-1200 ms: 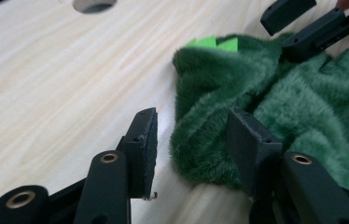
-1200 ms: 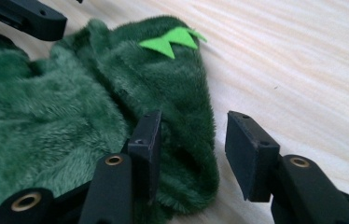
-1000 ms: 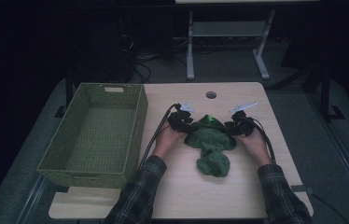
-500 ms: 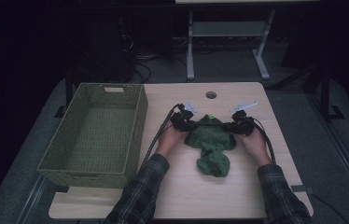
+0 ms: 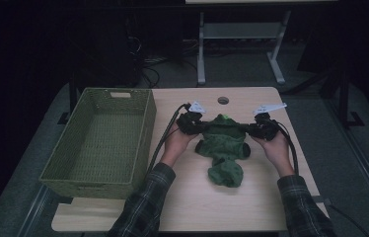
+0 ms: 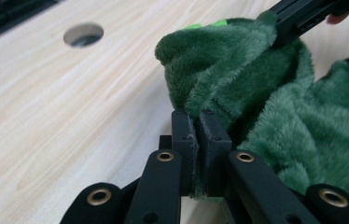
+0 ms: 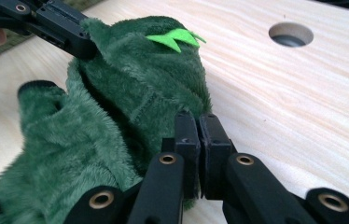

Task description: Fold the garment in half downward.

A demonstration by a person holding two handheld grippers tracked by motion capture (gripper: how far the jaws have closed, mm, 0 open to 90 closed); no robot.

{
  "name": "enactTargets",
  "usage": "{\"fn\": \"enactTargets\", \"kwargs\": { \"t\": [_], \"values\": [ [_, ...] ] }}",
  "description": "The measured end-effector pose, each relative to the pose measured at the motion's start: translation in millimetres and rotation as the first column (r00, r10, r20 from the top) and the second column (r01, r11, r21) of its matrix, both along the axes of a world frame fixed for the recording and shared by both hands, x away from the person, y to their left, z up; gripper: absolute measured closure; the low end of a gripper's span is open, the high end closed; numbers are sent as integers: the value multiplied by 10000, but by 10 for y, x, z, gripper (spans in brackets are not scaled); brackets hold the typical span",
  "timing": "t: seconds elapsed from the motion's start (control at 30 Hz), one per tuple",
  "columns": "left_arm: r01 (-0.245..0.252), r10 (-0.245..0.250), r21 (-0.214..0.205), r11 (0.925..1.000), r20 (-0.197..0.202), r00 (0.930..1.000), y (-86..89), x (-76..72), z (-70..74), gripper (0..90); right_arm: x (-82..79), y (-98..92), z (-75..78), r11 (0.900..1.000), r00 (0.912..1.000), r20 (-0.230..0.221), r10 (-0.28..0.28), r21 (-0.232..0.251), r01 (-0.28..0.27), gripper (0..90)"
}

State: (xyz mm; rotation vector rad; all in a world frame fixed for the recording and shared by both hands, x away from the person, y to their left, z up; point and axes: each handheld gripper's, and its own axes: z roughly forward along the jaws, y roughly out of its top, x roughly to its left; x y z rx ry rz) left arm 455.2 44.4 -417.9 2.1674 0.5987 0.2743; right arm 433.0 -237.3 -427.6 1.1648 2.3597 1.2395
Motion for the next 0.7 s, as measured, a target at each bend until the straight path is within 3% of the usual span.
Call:
{"fn": "enactTargets", "kwargs": {
  "t": [0.3, 0.5, 0.7],
  "values": [
    [389, -372, -589, 9975, 302, 9989, 52, -285, 162, 861, -257, -65, 179, 9983, 9976, 552, 428, 372, -449, 874],
    [706, -669, -679, 9952, 555, 9962, 85, -503, 245, 861, -471, -103, 255, 9947, 9941, 858, 663, 723, -726, 873],
    [1010, -955, -821, 9915, 685, 9931, 123, -726, 280, 860, -702, -96, 285, 9913, 9894, 1011, 1043, 696, -1117, 872]
  ]
}}
